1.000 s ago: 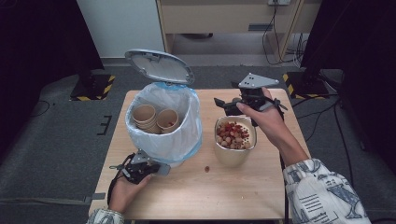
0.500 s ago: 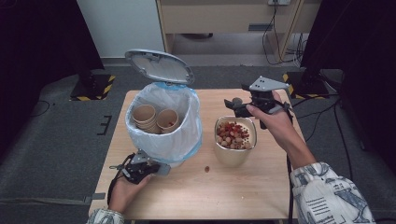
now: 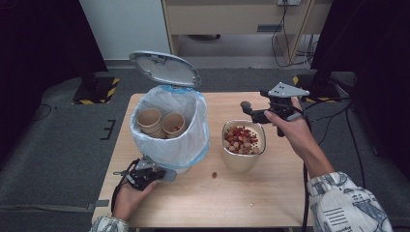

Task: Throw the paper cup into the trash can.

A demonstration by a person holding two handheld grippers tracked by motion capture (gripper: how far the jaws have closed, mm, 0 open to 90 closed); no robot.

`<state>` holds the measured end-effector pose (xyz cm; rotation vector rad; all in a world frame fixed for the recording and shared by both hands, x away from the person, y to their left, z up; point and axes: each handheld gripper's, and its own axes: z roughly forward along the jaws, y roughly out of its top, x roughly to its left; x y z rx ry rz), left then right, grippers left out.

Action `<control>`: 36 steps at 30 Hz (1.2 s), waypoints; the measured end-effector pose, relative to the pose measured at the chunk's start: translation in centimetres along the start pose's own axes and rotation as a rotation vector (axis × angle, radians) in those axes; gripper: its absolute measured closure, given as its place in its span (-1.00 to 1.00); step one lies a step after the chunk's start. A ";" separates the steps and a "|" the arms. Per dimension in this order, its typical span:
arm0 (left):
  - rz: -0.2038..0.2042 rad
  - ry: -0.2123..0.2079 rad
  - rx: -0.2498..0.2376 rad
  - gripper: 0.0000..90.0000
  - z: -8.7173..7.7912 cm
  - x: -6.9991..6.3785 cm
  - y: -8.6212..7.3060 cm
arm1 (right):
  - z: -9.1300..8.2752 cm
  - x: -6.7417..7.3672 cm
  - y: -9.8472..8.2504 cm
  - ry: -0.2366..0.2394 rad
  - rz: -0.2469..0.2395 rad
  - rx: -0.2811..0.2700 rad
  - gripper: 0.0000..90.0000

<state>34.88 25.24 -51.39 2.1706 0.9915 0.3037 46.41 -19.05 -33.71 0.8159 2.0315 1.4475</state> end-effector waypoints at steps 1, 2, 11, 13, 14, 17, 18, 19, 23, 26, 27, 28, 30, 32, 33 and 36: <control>0.000 0.000 0.000 1.00 0.0 0.0 0.0 | -0.1 -0.1 -0.1 -0.001 -0.001 0.001 -0.79; 0.000 0.000 0.000 1.00 0.0 0.0 0.0 | -0.1 -0.2 -0.2 -0.004 0.003 0.000 -0.79; -0.001 0.000 0.000 1.00 0.0 0.0 0.0 | -0.8 -0.9 -1.0 -0.021 0.019 0.002 -0.79; -0.001 0.000 -0.001 1.00 0.0 0.0 0.0 | -0.9 -0.9 -1.1 -0.025 0.022 0.001 -0.79; -0.001 0.000 -0.001 1.00 0.0 0.0 0.0 | -1.0 -1.1 -1.3 -0.027 0.026 0.002 -0.79; -0.001 0.000 -0.001 1.00 0.0 0.0 0.0 | -1.2 -1.3 -1.5 -0.032 0.030 0.002 -0.79; -0.001 0.000 -0.001 1.00 0.0 0.0 0.0 | -1.2 -1.3 -1.6 -0.033 0.031 0.003 -0.80; -0.001 0.000 -0.001 1.00 0.0 0.0 0.0 | -1.3 -1.5 -1.7 -0.036 0.030 0.003 -0.80; -0.001 0.000 -0.001 1.00 0.0 0.0 0.0 | -1.7 -1.8 -2.3 -0.046 0.043 0.005 -0.80; -0.001 0.000 -0.001 1.00 0.0 0.0 0.0 | -2.0 -2.1 -2.7 -0.052 0.048 0.005 -0.80; -0.001 0.000 -0.001 1.00 0.0 0.0 0.0 | -2.1 -2.2 -2.8 -0.055 0.055 0.005 -0.80; -0.001 0.000 -0.001 1.00 0.0 0.0 0.0 | -2.3 -2.3 -2.9 -0.059 0.057 0.005 -0.81; -0.001 0.000 -0.001 1.00 0.0 0.0 0.0 | -2.6 -2.6 -3.2 -0.067 0.065 0.004 -0.81; -0.001 0.000 -0.001 1.00 0.0 0.0 0.0 | -2.8 -2.7 -3.4 -0.072 0.072 0.004 -0.81; -0.001 0.001 -0.001 1.00 0.0 0.0 0.0 | -2.9 -2.8 -3.6 -0.075 0.072 0.004 -0.81; -0.001 0.001 -0.002 1.00 0.0 0.0 0.0 | -3.2 -3.1 -4.1 -0.083 0.082 0.002 -0.81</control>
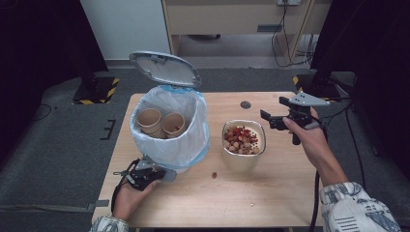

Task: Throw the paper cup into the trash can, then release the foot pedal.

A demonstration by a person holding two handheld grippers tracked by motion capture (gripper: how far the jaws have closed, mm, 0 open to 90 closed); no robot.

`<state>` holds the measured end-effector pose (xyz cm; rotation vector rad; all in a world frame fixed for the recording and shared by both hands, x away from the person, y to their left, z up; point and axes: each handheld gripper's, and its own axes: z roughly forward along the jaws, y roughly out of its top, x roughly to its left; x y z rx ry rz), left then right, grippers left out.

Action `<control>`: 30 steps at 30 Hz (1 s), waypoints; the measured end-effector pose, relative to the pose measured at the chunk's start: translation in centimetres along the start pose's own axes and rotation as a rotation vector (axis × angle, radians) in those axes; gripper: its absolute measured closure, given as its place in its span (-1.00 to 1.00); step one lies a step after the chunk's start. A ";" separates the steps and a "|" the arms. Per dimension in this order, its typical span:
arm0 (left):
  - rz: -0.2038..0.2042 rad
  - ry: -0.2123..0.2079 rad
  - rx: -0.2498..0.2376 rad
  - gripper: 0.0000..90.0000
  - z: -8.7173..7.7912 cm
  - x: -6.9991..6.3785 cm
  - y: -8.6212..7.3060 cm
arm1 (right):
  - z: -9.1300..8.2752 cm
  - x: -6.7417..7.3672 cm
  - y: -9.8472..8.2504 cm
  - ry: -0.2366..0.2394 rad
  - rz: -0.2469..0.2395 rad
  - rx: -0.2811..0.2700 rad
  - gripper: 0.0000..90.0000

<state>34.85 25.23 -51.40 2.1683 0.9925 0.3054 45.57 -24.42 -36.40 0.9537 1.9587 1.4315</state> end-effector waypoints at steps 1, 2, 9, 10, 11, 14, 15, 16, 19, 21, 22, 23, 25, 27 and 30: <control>0.000 0.000 0.000 1.00 0.0 0.0 0.0 | -0.1 -0.1 -0.1 -0.003 0.009 0.001 -0.81; 0.000 0.001 0.000 1.00 0.0 0.0 0.0 | -0.2 -0.2 -0.3 -0.005 0.006 0.003 -0.81; -0.001 0.001 -0.001 1.00 0.0 0.0 0.0 | -0.9 -0.9 -1.1 -0.024 0.026 0.000 -0.81; -0.001 0.001 -0.001 1.00 0.0 0.0 0.0 | -0.9 -1.0 -1.3 -0.030 0.032 -0.001 -0.81; -0.001 0.001 -0.001 1.00 0.0 0.0 0.0 | -0.9 -1.0 -1.3 -0.030 0.032 -0.001 -0.81; -0.001 0.000 -0.001 1.00 0.0 0.0 0.0 | -1.3 -1.5 -2.2 -0.047 0.039 0.007 -0.81; -0.001 0.001 -0.001 1.00 0.0 0.0 0.0 | -1.4 -1.6 -2.5 -0.051 0.043 0.008 -0.81; 0.000 0.001 -0.002 1.00 0.0 0.0 0.0 | -1.5 -1.7 -2.8 -0.054 0.050 0.010 -0.81; 0.001 0.001 -0.003 1.00 0.0 0.0 0.0 | -1.7 -1.9 -3.4 -0.063 0.048 0.017 -0.81; 0.006 0.005 -0.003 1.00 0.0 -0.1 0.0 | -2.0 -2.1 -4.1 -0.071 0.060 0.018 -0.81; 0.006 0.005 -0.003 1.00 0.0 -0.1 0.0 | -2.0 -2.1 -4.1 -0.071 0.060 0.018 -0.81; 0.005 0.005 -0.004 1.00 0.0 -0.1 0.0 | -2.1 -2.2 -4.5 -0.074 0.065 0.021 -0.81; 0.005 0.003 -0.005 1.00 -0.1 -0.1 0.0 | -2.2 -2.3 -4.7 -0.078 0.069 0.023 -0.81; -0.001 -0.003 -0.001 0.97 -0.2 -0.2 -0.1 | -2.2 -2.4 -4.9 -0.080 0.074 0.023 -0.81; -0.019 0.021 0.004 0.41 -1.1 -0.6 -0.3 | -2.3 -2.5 -5.3 -0.085 0.080 0.025 -0.81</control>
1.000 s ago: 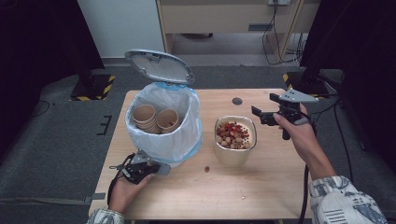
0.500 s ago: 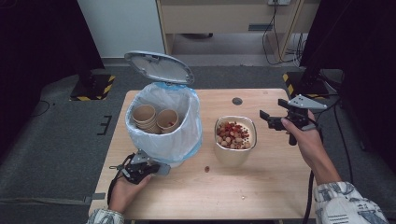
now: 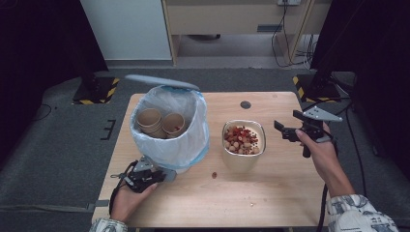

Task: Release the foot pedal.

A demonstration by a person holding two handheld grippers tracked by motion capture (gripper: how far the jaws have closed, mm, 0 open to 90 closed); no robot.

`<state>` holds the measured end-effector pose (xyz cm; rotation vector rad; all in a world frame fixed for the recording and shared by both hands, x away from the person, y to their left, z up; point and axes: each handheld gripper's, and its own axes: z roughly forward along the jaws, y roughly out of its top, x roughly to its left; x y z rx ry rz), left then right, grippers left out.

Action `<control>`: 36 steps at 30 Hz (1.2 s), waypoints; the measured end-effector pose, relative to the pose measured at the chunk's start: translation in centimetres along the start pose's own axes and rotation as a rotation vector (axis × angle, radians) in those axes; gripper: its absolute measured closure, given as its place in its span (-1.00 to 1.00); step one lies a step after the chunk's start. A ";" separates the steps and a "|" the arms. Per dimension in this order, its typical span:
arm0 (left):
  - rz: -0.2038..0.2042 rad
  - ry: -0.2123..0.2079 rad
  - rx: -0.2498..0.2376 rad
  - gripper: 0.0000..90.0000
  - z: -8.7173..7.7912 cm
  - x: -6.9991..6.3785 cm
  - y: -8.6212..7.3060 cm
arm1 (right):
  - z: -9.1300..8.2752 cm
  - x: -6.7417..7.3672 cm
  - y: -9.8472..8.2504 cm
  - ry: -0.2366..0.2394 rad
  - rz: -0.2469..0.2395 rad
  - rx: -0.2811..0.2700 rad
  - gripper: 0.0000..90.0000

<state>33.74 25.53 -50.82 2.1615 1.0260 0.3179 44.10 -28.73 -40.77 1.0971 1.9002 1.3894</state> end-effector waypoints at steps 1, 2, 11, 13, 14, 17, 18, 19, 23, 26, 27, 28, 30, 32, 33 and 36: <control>-0.021 0.048 -0.001 0.26 -0.9 0.2 -0.4 | 0.0 0.0 -0.1 -0.003 0.001 0.003 -0.81; -0.042 0.077 -0.010 0.12 -1.4 0.4 -0.7 | -0.1 0.0 -0.3 -0.005 0.000 0.005 -0.81; -0.178 0.181 -0.049 -0.40 -2.7 2.9 -2.0 | -0.4 0.3 -2.9 -0.061 0.020 0.063 -0.80; -0.179 0.192 -0.040 -0.45 -2.5 3.0 -2.0 | -0.4 0.4 -4.1 -0.082 0.031 0.091 -0.80; -0.179 0.201 -0.032 -0.50 -2.4 3.2 -2.0 | -0.4 0.4 -4.8 -0.092 0.038 0.103 -0.80; -0.185 0.214 -0.012 -0.57 -1.9 3.6 -2.1 | -0.3 0.4 -6.7 -0.112 0.063 0.153 -0.80; -0.176 0.228 0.004 -0.60 -1.6 3.8 -2.1 | -0.3 0.4 -7.3 -0.118 0.071 0.164 -0.79; -0.171 0.231 0.018 -0.63 -1.4 3.9 -2.1 | -0.2 0.4 -7.8 -0.123 0.077 0.176 -0.79; -0.168 0.241 0.037 -0.71 -1.1 4.1 -2.3 | -0.2 0.4 -9.4 -0.140 0.097 0.213 -0.79; -0.163 0.258 0.045 -0.76 -1.1 4.5 -2.6 | 0.0 0.6 -10.4 -0.152 0.105 0.234 -0.79; -0.169 0.260 0.045 -0.78 -1.0 4.6 -2.7 | 0.1 0.7 -10.6 -0.154 0.106 0.248 -0.79; -0.169 0.260 0.045 -0.79 -1.0 4.6 -2.7 | 0.1 0.7 -10.6 -0.154 0.106 0.248 -0.79; -0.163 0.259 0.063 -0.79 -0.7 4.8 -2.9 | 0.5 0.9 -11.3 -0.158 0.105 0.278 -0.79; -0.163 0.260 0.059 -0.81 -0.7 4.9 -2.9 | 0.7 1.0 -11.5 -0.163 0.100 0.290 -0.80; -0.163 0.259 0.056 -0.82 -0.7 4.9 -3.0 | 0.8 1.1 -11.6 -0.164 0.103 0.296 -0.80; -0.155 0.256 0.047 -0.86 -0.5 4.9 -3.0 | 1.1 1.2 -12.0 -0.165 0.101 0.306 -0.80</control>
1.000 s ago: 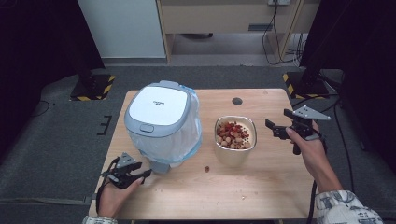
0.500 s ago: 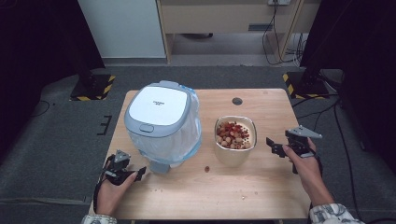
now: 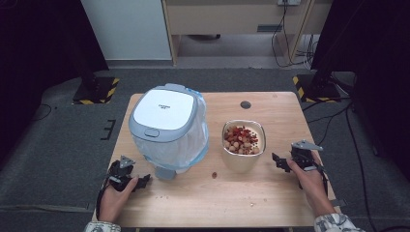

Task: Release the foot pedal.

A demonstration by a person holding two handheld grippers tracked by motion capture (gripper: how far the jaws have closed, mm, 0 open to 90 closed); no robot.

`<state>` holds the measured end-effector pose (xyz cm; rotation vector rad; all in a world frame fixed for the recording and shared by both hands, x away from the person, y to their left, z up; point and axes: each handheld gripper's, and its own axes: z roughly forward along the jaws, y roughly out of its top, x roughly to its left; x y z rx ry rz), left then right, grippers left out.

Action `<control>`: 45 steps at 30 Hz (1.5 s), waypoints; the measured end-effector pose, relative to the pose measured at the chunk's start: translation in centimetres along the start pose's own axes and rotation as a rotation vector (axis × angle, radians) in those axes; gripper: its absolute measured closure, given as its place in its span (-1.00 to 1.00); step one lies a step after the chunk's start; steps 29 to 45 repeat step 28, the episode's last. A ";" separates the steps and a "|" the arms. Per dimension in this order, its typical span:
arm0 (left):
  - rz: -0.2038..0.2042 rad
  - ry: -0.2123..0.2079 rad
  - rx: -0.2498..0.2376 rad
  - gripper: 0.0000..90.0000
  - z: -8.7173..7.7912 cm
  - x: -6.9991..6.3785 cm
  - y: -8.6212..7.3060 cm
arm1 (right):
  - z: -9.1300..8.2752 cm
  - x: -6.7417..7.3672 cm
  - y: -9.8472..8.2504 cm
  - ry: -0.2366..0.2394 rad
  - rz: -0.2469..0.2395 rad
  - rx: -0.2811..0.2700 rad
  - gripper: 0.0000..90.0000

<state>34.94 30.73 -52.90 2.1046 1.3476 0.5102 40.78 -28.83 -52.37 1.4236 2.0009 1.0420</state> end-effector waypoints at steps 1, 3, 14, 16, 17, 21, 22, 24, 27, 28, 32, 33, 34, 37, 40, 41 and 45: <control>0.002 -0.001 -0.004 -0.87 0.0 0.0 0.0 | 0.1 0.0 -0.1 -0.002 -0.001 0.007 -0.81; 0.001 -0.003 -0.008 -0.89 0.1 0.0 -0.1 | 0.4 0.2 -0.3 -0.008 -0.014 0.033 -0.83; 0.003 -0.003 -0.020 -0.93 0.2 -0.1 -0.2 | 1.7 1.1 -0.6 -0.020 -0.056 0.105 -0.85; 0.004 -0.003 -0.021 -0.94 0.2 -0.1 -0.2 | 1.9 1.4 -0.6 0.002 -0.069 0.137 -0.94; 0.004 -0.003 -0.021 -0.94 0.2 -0.1 -0.2 | 1.9 1.4 -0.6 0.002 -0.069 0.137 -0.94; 0.004 -0.006 -0.025 -0.94 0.3 -0.2 -0.2 | 1.9 1.9 -0.7 -0.007 -0.061 0.142 -0.98; 0.004 -0.006 -0.025 -0.94 0.3 -0.2 -0.2 | 1.9 1.9 -0.7 -0.007 -0.061 0.142 -0.98; 0.006 -0.006 -0.025 -0.95 0.3 -0.2 -0.2 | 2.0 1.9 -0.6 -0.009 -0.058 0.145 -0.98; 0.006 -0.008 -0.025 -0.95 0.3 -0.2 -0.2 | 2.0 1.9 -0.6 -0.010 -0.058 0.145 -0.98; 0.006 -0.008 -0.025 -0.95 0.3 -0.2 -0.2 | 2.0 1.9 -0.6 -0.010 -0.058 0.145 -0.98; 0.006 -0.008 -0.025 -0.95 0.3 -0.2 -0.2 | 2.0 1.9 -0.6 -0.010 -0.058 0.145 -0.98; 0.006 -0.008 -0.025 -0.95 0.3 -0.2 -0.2 | 2.0 1.9 -0.6 -0.010 -0.058 0.145 -0.98; 0.006 -0.008 -0.025 -0.95 0.3 -0.2 -0.2 | 2.0 1.9 -0.6 -0.010 -0.058 0.145 -0.98; 0.006 -0.008 -0.025 -0.95 0.3 -0.2 -0.2 | 2.0 1.9 -0.6 -0.010 -0.058 0.145 -0.98; 0.006 -0.008 -0.025 -0.95 0.3 -0.2 -0.2 | 2.0 1.9 -0.6 -0.010 -0.058 0.145 -0.98; 0.006 -0.008 -0.025 -0.95 0.3 -0.2 -0.2 | 2.0 1.9 -0.6 -0.010 -0.058 0.145 -0.98; 0.006 -0.008 -0.025 -0.95 0.3 -0.2 -0.2 | 2.0 1.9 -0.6 -0.010 -0.058 0.145 -0.98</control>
